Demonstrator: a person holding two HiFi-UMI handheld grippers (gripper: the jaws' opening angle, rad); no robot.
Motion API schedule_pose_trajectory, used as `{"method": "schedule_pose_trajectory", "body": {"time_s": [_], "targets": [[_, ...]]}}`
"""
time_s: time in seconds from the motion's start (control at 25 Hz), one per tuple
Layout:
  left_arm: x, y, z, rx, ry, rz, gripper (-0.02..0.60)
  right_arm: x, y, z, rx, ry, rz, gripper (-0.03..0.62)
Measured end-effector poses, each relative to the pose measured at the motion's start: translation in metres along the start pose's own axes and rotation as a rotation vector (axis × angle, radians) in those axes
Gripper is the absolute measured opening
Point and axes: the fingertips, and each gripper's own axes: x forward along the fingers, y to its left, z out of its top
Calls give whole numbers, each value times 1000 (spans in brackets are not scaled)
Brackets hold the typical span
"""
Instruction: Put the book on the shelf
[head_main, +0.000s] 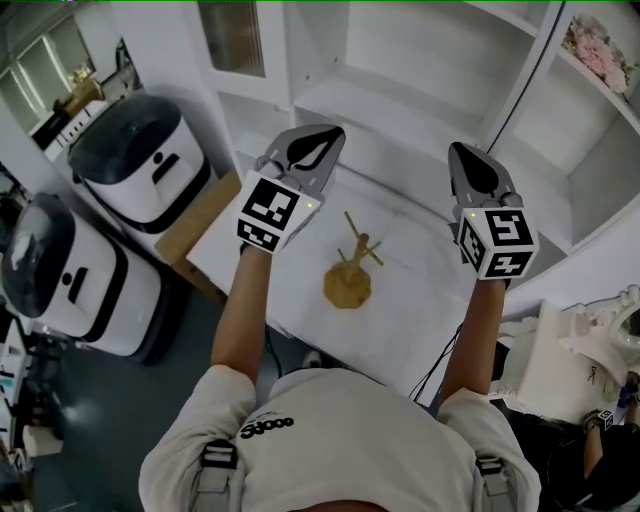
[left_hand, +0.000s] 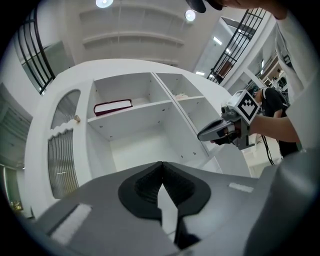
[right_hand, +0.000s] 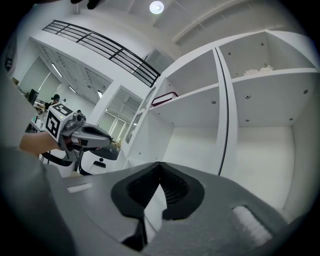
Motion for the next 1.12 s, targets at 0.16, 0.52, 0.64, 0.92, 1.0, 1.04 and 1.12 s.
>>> {"method": "schedule_pose_trajectory", "body": {"time_s": [0.16,0.52,0.64,0.92,1.0,1.04,1.12], "targets": [[-8,-11,0,17,-3,1,18,-5,13,-3,6,-4,33,2],[-18,-23,-6,16,19,-5,18,-10,28,-12,26,6,61,2],[-18,-24,-7,13,23,-5,18,-9,33,-14,25,9,73,2],[-21,-18,-9,-4,25,15,18,-14,29,-20,38,19,69,2],[-22,-17,-10,-8,26,20,18,-15,27,-21,39,19,67,2],[-21,-17,-10,-10,26,23,18,-15,27,-21,39,19,67,2],[-21,-17,-11,-14,25,27,18,-16,26,-22,39,20,68,2]]}}
